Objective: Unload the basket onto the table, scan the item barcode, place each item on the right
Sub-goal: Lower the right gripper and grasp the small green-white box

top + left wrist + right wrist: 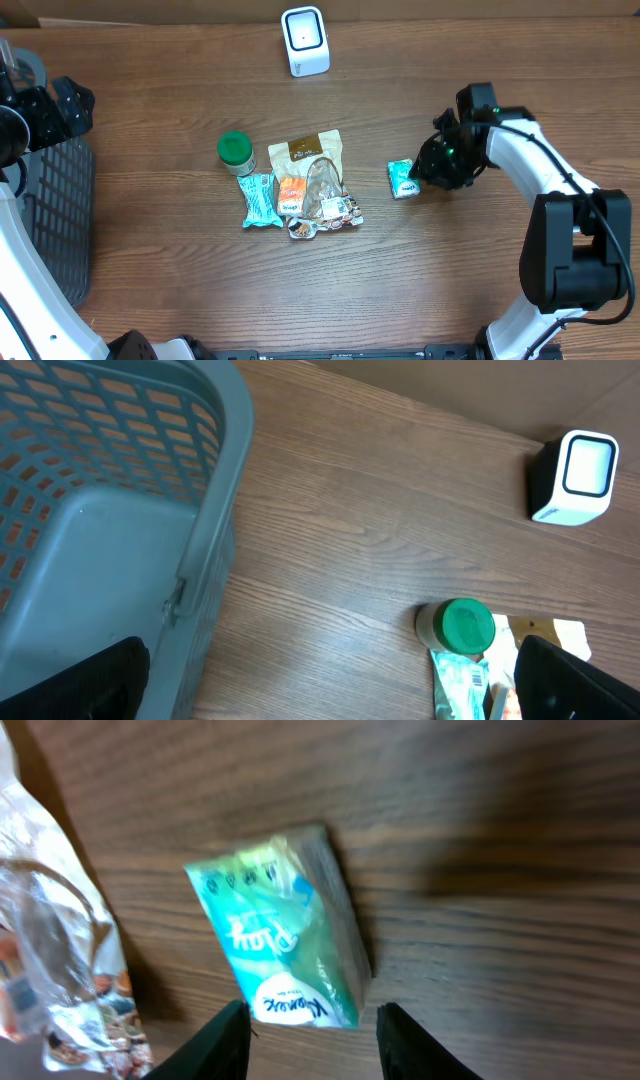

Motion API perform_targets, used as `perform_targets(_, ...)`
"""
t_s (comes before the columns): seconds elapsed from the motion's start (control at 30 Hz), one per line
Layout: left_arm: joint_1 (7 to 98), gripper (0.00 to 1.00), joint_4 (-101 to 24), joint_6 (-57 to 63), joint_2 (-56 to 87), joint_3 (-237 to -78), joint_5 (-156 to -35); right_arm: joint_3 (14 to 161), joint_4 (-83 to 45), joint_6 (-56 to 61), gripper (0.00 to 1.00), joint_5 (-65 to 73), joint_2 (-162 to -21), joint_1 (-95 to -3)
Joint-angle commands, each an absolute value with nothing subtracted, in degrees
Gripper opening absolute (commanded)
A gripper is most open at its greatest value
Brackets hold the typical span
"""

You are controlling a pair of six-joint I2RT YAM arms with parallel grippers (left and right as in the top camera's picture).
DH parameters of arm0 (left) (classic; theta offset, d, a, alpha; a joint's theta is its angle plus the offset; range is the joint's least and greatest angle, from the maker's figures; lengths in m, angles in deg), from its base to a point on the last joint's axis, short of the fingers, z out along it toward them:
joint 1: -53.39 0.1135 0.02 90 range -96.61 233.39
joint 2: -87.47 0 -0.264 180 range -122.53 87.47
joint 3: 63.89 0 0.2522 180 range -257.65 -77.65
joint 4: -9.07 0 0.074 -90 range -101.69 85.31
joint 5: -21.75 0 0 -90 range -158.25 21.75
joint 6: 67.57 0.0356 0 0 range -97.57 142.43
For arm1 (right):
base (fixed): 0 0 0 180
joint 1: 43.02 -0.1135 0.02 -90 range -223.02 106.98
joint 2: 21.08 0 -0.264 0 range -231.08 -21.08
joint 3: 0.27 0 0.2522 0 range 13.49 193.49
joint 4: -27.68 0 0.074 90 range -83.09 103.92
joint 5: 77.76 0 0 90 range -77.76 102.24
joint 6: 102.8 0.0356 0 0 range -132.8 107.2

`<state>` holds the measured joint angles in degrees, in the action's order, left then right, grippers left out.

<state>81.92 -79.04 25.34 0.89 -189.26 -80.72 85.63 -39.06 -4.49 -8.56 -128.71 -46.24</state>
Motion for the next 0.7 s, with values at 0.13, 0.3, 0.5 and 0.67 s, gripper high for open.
perform_targets(0.13, 81.9, 1.0, -79.1, 24.6, 0.6, -189.4, -81.6, 78.8, -32.3, -5.8, 0.39, -12.5, -128.3, -46.5)
perform_targets(0.3, 81.9, 0.99, -79.1, 24.6, 0.6, -189.4, -81.6, 75.4, -26.5, -5.4, 0.37, -14.0, -128.4, -46.5)
perform_targets(0.5, 81.9, 0.99, -79.1, 24.6, 0.6, -189.4, -81.6, 72.3, -21.0, -3.2, 0.25, -14.0, -128.4, -46.5)
perform_targets(0.67, 81.9, 1.0, -79.1, 24.6, 0.6, -189.4, -81.6, 71.6, -20.0, -2.1, 0.04, -14.0, -128.4, -46.5)
